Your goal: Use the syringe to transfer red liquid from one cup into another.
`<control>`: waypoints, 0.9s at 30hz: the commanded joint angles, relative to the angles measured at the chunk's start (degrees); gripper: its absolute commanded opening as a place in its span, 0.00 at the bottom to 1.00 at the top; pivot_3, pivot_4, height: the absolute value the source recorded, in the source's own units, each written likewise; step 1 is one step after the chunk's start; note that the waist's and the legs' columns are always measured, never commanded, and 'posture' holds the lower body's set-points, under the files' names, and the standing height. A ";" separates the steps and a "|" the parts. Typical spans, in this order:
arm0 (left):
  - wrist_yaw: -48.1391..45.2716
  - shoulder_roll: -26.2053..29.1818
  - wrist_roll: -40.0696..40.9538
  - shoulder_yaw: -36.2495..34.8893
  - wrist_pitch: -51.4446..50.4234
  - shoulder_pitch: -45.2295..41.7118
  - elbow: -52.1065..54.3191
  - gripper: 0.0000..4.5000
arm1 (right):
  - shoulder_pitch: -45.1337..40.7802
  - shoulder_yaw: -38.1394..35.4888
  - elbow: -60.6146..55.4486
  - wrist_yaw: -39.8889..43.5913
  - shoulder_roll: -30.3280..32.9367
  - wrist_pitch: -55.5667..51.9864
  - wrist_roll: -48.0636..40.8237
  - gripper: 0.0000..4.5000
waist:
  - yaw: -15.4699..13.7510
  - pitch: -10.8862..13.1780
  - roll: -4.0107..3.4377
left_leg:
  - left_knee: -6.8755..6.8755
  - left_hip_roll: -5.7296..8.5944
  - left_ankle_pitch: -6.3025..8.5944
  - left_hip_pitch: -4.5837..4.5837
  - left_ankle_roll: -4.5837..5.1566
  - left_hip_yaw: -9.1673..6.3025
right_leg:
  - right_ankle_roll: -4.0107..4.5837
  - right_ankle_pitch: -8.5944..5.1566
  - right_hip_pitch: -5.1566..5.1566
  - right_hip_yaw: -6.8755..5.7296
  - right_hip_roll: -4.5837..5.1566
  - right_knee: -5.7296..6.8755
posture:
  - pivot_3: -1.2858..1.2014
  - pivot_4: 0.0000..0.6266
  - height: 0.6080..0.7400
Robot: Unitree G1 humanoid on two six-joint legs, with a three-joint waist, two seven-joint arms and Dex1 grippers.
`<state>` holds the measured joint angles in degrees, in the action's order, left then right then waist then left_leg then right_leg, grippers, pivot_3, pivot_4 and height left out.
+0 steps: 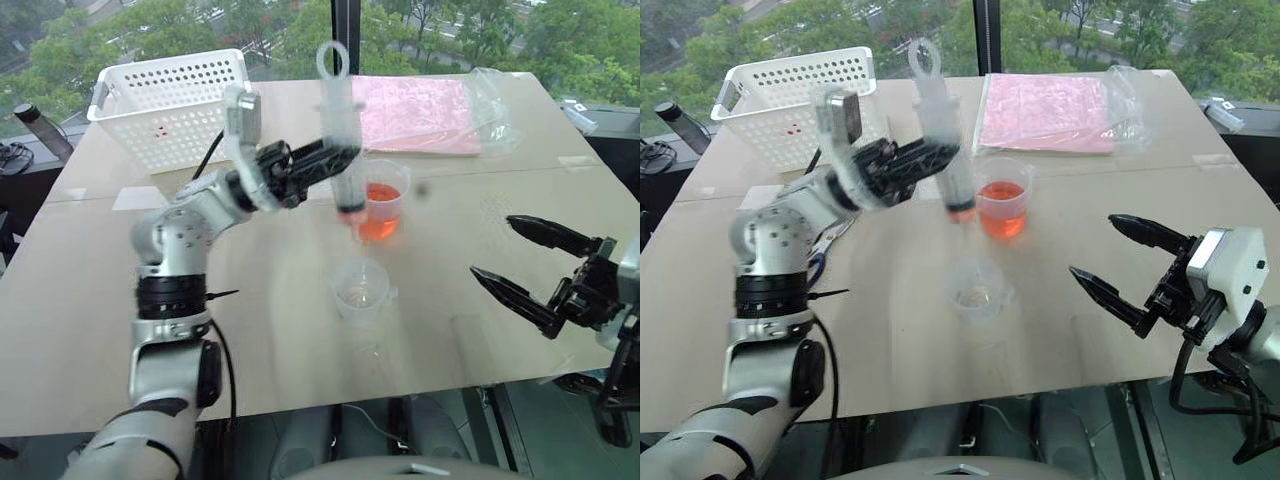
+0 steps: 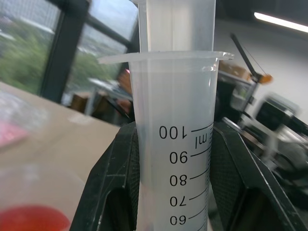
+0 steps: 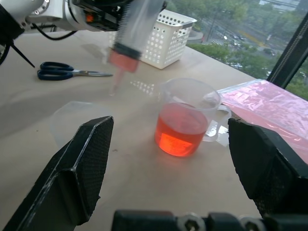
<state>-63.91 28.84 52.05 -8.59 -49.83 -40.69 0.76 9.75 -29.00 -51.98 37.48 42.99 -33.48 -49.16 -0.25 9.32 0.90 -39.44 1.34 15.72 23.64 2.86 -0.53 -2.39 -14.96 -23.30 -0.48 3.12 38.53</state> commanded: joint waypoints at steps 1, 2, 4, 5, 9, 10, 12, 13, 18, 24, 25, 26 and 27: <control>-2.43 -0.39 1.40 2.03 0.64 1.52 5.02 0.31 | -1.26 0.46 -0.32 0.19 0.91 1.93 0.27 0.90 | -0.39 0.00 0.00 | 0.00 0.00 0.00 0.00 0.00 0.00 | 0.00 0.00 0.00 0.00 0.01 0.00 | 0.52 0.24 1.00; -2.94 -1.02 0.53 2.82 2.13 2.51 5.91 0.31 | -1.49 0.63 -0.24 0.01 1.06 1.94 0.23 0.90 | -0.56 0.00 0.00 | 0.00 0.00 0.00 0.01 0.00 0.00 | 0.00 0.00 0.00 0.00 0.01 -0.01 | 0.52 0.24 1.00; -3.75 -2.68 -1.81 4.37 6.37 4.15 7.11 0.31 | -1.78 0.71 -0.27 -0.82 1.63 0.95 -0.79 0.90 | -0.67 0.00 0.00 | -0.01 0.00 0.00 0.02 0.00 -0.01 | 0.00 0.00 0.00 0.01 0.03 -0.01 | 0.52 0.24 1.00; -4.89 -3.11 -3.42 5.50 8.98 4.72 7.45 0.31 | -1.87 0.68 -0.41 -1.13 1.92 0.59 -1.36 0.90 | -0.68 0.00 0.00 | -0.01 0.00 0.00 0.03 0.00 -0.02 | 0.00 0.00 0.00 0.00 0.05 -0.02 | 0.52 0.24 1.00; -7.15 -4.18 -5.90 7.05 14.71 5.18 7.63 0.31 | -1.81 0.06 -1.43 -2.90 3.14 -0.68 -3.79 0.90 | -0.50 0.00 0.00 | -0.01 -0.01 0.00 0.03 -0.01 -0.01 | 0.01 0.00 0.00 0.01 0.05 -0.02 | 0.52 0.24 1.00; -8.95 -3.58 -7.25 7.83 16.77 5.61 7.60 0.31 | -1.93 -0.32 -1.67 -3.90 3.67 -1.29 -4.69 0.90 | -0.34 -0.01 -0.01 | -0.01 -0.02 0.00 0.02 0.00 -0.01 | 0.02 0.00 0.00 0.01 0.04 -0.02 | 0.52 0.24 1.00; -11.02 -2.96 -8.25 8.37 18.80 6.32 7.48 0.31 | -2.78 -1.50 -2.03 -6.88 5.21 -3.06 -8.83 0.90 | -0.34 -0.01 -0.01 | 0.01 -0.02 0.00 0.00 0.00 0.02 | 0.02 0.00 0.00 0.04 0.03 -0.01 | 0.52 0.24 1.00; -11.43 -2.88 -8.69 8.47 19.70 6.48 7.27 0.31 | -3.30 -2.01 -2.14 -8.27 6.10 -3.80 -11.00 0.90 | -0.35 -0.01 -0.02 | 0.01 -0.03 0.00 0.00 0.00 0.02 | 0.02 0.00 -0.01 0.04 0.03 -0.01 | 0.52 0.24 1.00; -15.66 -1.97 -11.61 9.75 25.45 7.86 5.72 0.31 | -11.79 -0.38 -0.38 -19.78 14.15 -7.29 -25.08 0.90 | -0.39 -0.01 -0.02 | -0.01 -0.03 0.01 0.01 0.01 0.04 | 0.02 0.00 -0.01 0.04 0.06 -0.02 | 0.52 0.24 1.00; -17.10 -2.40 -14.97 11.51 30.01 9.50 3.75 0.31 | -27.18 10.51 1.95 -32.75 17.97 -7.16 -36.27 0.90 | -0.61 0.01 -0.01 | 0.00 -0.06 0.01 0.09 0.02 -0.04 | 0.03 -0.01 -0.01 -0.05 0.07 -0.11 | 0.52 0.24 1.00; -17.01 -2.58 -16.01 12.08 31.14 9.51 3.30 0.31 | -30.07 13.32 2.39 -34.37 17.57 -7.61 -36.40 0.90 | -0.56 0.01 -0.01 | 0.00 -0.06 0.01 0.11 0.02 -0.04 | 0.03 -0.01 -0.01 -0.05 0.08 -0.14 | 0.52 0.24 1.00; -16.61 -2.90 -16.36 12.21 31.43 9.44 2.95 0.31 | -32.38 15.57 2.68 -35.33 17.19 -7.90 -36.62 0.90 | -0.46 0.01 -0.01 | 0.00 -0.06 0.02 0.13 0.04 -0.03 | 0.03 0.00 -0.01 -0.05 0.08 -0.17 | 0.52 0.24 1.00; -16.09 -3.28 -16.34 12.15 31.27 9.30 2.69 0.31 | -34.54 17.61 2.82 -35.86 16.68 -8.06 -36.71 0.90 | -0.45 0.01 -0.01 | 0.00 -0.05 0.03 0.12 0.05 0.00 | 0.02 0.00 -0.01 -0.03 0.09 -0.19 | 0.52 0.24 1.00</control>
<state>-80.44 26.06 35.75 3.27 -19.82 -30.71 3.23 -22.69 -13.27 -49.15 3.26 60.09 -41.56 -84.85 -0.69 9.33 0.89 -39.44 1.29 15.75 23.75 2.92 -0.53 -2.37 -14.96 -23.31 -0.51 3.21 38.34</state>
